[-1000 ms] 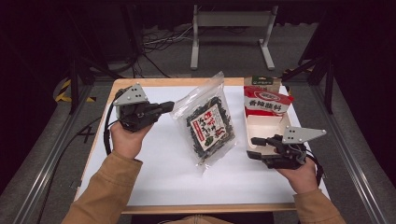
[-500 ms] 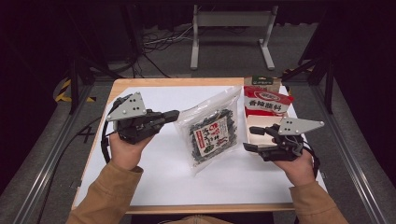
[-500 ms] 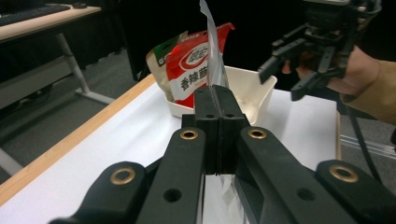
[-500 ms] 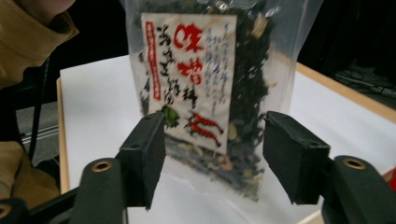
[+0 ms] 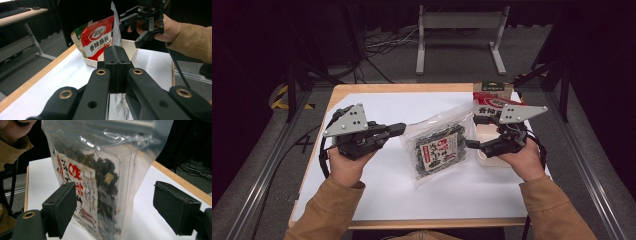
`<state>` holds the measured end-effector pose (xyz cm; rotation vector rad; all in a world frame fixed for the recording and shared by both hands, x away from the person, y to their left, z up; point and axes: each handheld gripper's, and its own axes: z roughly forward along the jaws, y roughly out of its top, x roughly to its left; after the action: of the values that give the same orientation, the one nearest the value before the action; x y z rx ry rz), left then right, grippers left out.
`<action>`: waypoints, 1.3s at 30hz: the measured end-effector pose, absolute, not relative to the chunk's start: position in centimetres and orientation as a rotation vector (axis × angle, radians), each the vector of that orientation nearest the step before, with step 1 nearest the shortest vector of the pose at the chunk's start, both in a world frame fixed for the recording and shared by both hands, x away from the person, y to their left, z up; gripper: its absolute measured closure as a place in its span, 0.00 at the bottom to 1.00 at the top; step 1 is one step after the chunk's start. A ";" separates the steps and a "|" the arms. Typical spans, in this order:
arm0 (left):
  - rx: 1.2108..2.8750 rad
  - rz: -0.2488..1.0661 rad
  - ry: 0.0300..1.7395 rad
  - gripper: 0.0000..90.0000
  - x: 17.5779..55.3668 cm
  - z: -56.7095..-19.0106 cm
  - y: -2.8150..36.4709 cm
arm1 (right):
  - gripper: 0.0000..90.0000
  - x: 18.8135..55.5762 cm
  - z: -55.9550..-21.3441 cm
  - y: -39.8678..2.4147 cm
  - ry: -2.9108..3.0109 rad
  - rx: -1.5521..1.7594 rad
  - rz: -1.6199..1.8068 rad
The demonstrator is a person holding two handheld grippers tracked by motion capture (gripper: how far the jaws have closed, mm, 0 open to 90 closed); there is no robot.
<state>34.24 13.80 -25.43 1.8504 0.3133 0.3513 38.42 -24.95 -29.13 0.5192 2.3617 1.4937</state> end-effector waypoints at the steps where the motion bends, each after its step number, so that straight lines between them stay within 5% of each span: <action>1: 1.849 0.349 0.312 1.00 34.2 -25.4 13.8 | 0.23 38.5 -29.1 -24.7 2.373 0.503 1.486; 10: 1.844 0.342 0.312 1.00 34.1 -25.5 13.9 | 0.34 39.6 -29.2 -22.8 2.470 0.419 1.431; 22: 1.836 0.347 0.341 1.00 34.2 -25.7 14.2 | 0.74 39.7 -29.0 -21.9 2.628 0.313 1.405; 32: 1.811 0.343 0.362 1.00 34.7 -25.7 14.7 | 0.84 38.7 -28.7 -21.6 2.672 0.270 1.416; 39: 1.769 0.319 0.385 0.74 35.2 -25.7 15.6 | 0.84 38.0 -27.7 -22.4 2.647 0.297 1.457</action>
<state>35.17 15.64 -25.66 1.7687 0.3848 0.3189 37.99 -22.40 -27.68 0.2966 2.6469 1.4567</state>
